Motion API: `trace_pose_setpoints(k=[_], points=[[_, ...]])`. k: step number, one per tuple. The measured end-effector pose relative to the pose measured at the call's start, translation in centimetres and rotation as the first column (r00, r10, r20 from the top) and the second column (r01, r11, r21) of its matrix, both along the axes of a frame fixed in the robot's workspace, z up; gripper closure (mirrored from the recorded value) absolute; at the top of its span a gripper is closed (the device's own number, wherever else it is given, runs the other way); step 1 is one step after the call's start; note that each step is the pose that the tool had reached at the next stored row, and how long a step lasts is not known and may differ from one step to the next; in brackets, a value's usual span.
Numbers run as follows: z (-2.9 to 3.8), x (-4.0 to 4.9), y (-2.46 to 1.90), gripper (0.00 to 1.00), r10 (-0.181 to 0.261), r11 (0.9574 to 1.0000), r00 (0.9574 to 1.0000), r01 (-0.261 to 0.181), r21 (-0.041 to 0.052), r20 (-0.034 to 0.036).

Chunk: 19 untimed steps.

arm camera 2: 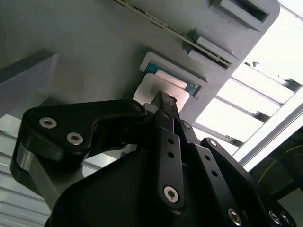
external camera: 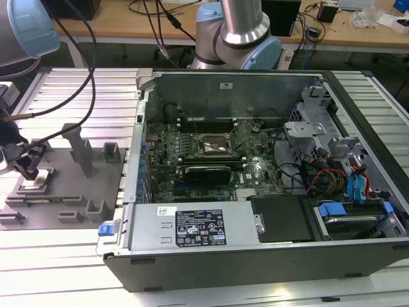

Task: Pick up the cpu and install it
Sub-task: 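Pick up the cpu and move it towards the insertion slot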

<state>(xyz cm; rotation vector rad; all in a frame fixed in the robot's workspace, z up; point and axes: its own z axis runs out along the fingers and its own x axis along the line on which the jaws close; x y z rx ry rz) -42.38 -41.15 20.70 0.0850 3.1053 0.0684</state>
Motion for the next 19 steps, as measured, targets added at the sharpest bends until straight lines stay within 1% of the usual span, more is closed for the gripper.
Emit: trace_pose_setpoints(k=[5,11,13,15,16,17,19], points=[[-0.01,0.01,0.0,0.89,0.0,1.0,1.0,0.0,-0.0003,0.0002],[-0.01,0.0,0.0,0.52,0.0,1.0,1.0,0.0,-0.0008,0.0002],[-0.01,0.01,0.0,0.52,0.0,1.0,1.0,0.0,-0.0009,0.0002],[-0.01,0.01,0.0,0.4,0.0,1.0,1.0,0.0,-0.0011,0.0002],[-0.01,0.01,0.0,0.4,0.0,1.0,1.0,0.0,-0.0011,0.0002],[-0.01,0.01,0.0,0.34,0.0,1.0,1.0,0.0,-0.0012,0.0003],[-0.46,0.01,0.0,0.34,0.0,1.0,1.0,0.0,-0.0014,0.0001]])
